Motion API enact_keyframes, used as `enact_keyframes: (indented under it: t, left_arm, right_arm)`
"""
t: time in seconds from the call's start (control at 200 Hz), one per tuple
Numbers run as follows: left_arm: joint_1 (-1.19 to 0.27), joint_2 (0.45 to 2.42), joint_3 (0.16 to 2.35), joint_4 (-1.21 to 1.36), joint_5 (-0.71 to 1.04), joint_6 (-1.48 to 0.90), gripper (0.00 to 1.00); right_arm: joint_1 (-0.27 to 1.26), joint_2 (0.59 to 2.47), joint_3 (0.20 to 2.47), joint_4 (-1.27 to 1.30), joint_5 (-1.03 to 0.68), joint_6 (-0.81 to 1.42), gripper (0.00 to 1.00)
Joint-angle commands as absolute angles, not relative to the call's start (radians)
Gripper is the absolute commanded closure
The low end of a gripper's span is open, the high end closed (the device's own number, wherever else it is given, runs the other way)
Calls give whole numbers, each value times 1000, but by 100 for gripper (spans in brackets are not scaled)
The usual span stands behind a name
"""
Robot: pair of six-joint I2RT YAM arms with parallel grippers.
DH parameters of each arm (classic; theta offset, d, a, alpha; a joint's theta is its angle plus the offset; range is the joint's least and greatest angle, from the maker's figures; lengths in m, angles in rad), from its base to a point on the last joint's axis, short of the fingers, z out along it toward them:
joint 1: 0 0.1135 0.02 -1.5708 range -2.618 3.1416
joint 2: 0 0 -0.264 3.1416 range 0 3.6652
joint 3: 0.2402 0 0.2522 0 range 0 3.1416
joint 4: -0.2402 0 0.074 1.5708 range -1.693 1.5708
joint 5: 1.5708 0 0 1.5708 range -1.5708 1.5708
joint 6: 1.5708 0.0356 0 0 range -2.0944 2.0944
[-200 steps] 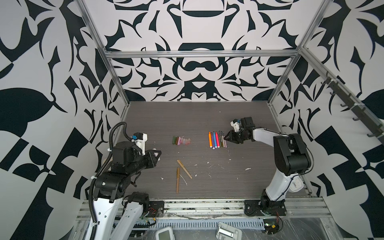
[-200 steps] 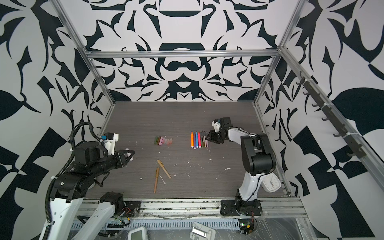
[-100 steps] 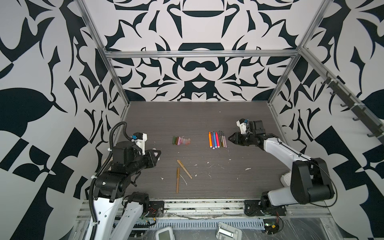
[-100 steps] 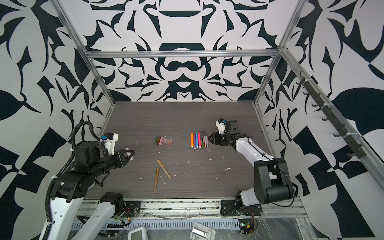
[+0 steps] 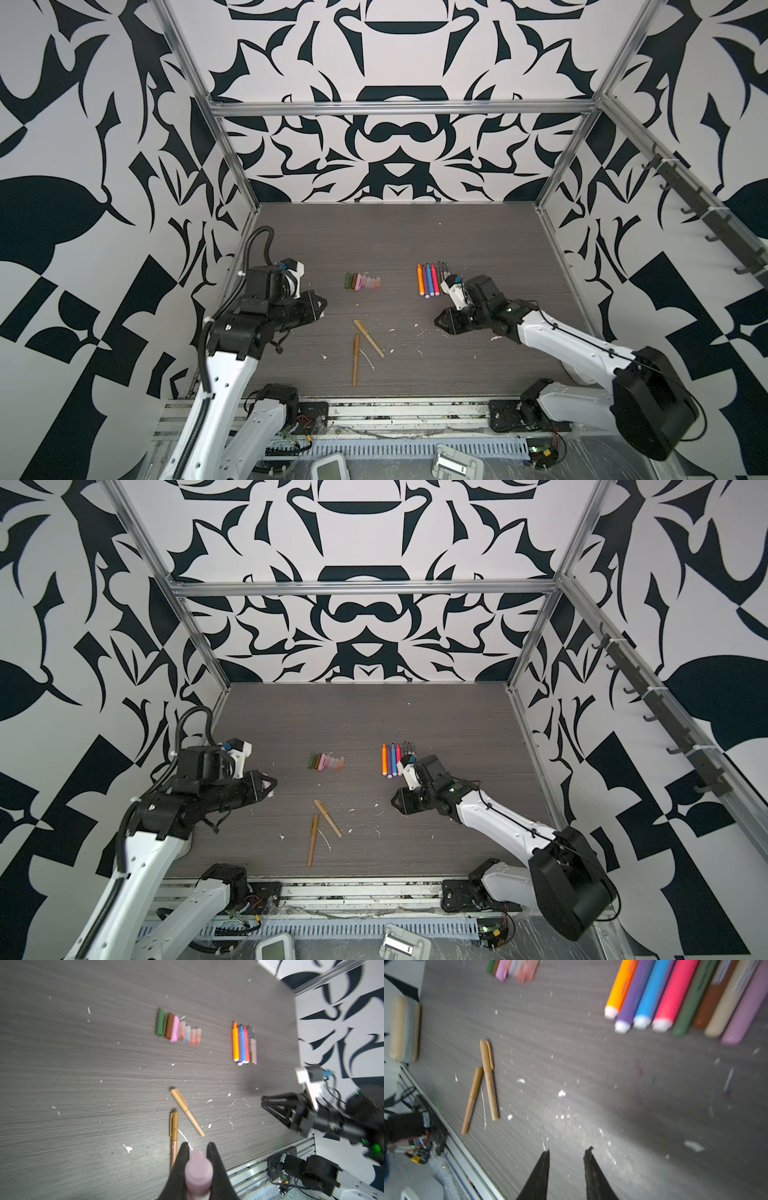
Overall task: Open the pen caps
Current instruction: 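Withdraw the opened right gripper while the left carries the pink cap to the caps, then lower the pink cap beside the green cap and open the left gripper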
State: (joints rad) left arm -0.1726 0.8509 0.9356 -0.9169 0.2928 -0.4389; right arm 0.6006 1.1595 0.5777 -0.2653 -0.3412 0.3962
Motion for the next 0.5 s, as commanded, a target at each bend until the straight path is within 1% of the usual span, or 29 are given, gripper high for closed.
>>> enact_keyframes:
  t: [0.0,0.095,0.235,0.325,0.365,0.495]
  left_arm:
    - [-158,935,961,-944,314,-432,100]
    - [-157,1040,994,-893,298,-448,100]
    - [-158,1283,1081,-791,306,-457,100]
    - [-158,1505,1235,-810,327,-415,100]
    - [-157,1595,1310,-858,326,-393,100]
    - [-156,1834,1542,-955,257,-324,100]
  right_arm:
    - [656,1048,512,-299,-253,443,68]
    - [682,926,436,-332,-227,471,68]
    - [689,768,328,-266,-291,528,67]
    - [695,723,323,-269,-326,520,67]
    - [696,713,314,-254,-339,516,67]
    - [708,722,305,-232,-314,505,67]
